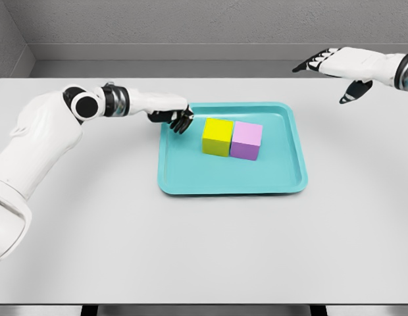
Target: Push two cubes
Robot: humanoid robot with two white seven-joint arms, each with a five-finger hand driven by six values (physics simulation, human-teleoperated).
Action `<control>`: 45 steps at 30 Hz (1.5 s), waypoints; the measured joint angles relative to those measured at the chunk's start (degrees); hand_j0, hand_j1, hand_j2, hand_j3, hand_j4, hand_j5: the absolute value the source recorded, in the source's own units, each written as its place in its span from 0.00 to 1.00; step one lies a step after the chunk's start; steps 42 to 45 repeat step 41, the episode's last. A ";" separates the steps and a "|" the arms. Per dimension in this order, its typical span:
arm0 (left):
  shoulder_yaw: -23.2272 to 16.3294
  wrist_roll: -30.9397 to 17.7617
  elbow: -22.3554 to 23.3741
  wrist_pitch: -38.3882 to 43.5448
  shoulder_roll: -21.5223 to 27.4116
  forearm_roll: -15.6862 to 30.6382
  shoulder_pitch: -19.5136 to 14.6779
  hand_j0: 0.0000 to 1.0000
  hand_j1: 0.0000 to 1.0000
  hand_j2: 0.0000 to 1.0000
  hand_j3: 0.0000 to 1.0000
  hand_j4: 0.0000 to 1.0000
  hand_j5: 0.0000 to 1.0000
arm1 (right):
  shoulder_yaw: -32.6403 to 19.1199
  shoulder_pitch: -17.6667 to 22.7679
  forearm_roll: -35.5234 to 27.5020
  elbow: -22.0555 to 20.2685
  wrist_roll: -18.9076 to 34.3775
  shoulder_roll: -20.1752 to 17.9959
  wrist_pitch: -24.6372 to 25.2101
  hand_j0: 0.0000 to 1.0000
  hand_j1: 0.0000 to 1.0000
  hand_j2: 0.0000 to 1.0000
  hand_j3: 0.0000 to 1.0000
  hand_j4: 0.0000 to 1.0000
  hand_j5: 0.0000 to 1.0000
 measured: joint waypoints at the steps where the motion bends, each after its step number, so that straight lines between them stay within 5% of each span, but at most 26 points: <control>1: -0.04 0.00 0.71 -0.01 -0.60 -0.46 -0.09 0.11 0.11 0.11 0.11 0.11 0.11 | 0.00 -0.09 0.00 0.00 0.00 0.00 0.00 1.00 1.00 1.00 1.00 1.00 1.00; 20: -0.41 -0.02 2.07 0.15 -5.24 -1.80 -0.79 0.10 0.10 0.10 0.10 0.10 0.10 | -0.17 0.00 -0.06 -0.52 0.00 -0.70 0.00 1.00 1.00 1.00 1.00 1.00 1.00; 26: 0.47 0.00 -0.27 -0.02 0.20 1.91 -1.14 0.13 0.13 0.13 0.13 0.13 0.13 | -0.18 0.00 -0.08 -0.53 0.00 -0.85 0.00 1.00 1.00 1.00 1.00 1.00 1.00; 27: 0.64 0.00 -3.05 -0.05 3.43 4.74 -0.09 0.23 0.23 0.23 0.23 0.23 0.23 | -0.18 0.00 -0.07 -0.53 0.00 -0.91 0.00 1.00 1.00 1.00 1.00 1.00 1.00; 28: 1.08 0.02 -6.85 0.16 7.54 8.34 3.39 1.00 1.00 1.00 1.00 1.00 1.00 | -0.20 0.00 -0.08 -0.53 0.00 -0.96 0.00 1.00 1.00 1.00 1.00 1.00 1.00; 31: 6.52 -0.01 -14.01 -0.10 19.23 15.02 11.69 1.00 1.00 1.00 1.00 1.00 1.00 | -0.20 0.00 -0.09 -0.53 0.00 -1.03 0.00 1.00 1.00 1.00 1.00 1.00 1.00; 34: 10.46 0.00 -15.49 -0.02 24.07 17.82 12.83 1.00 1.00 1.00 1.00 1.00 1.00 | -0.10 -0.09 -0.10 -0.53 0.00 -1.10 0.00 1.00 1.00 1.00 1.00 1.00 1.00; 45: 13.10 0.00 -15.66 0.00 26.13 19.28 13.80 1.00 1.00 1.00 1.00 1.00 1.00 | 0.18 0.00 -0.10 -0.53 0.00 -1.16 0.00 1.00 1.00 1.00 1.00 1.00 1.00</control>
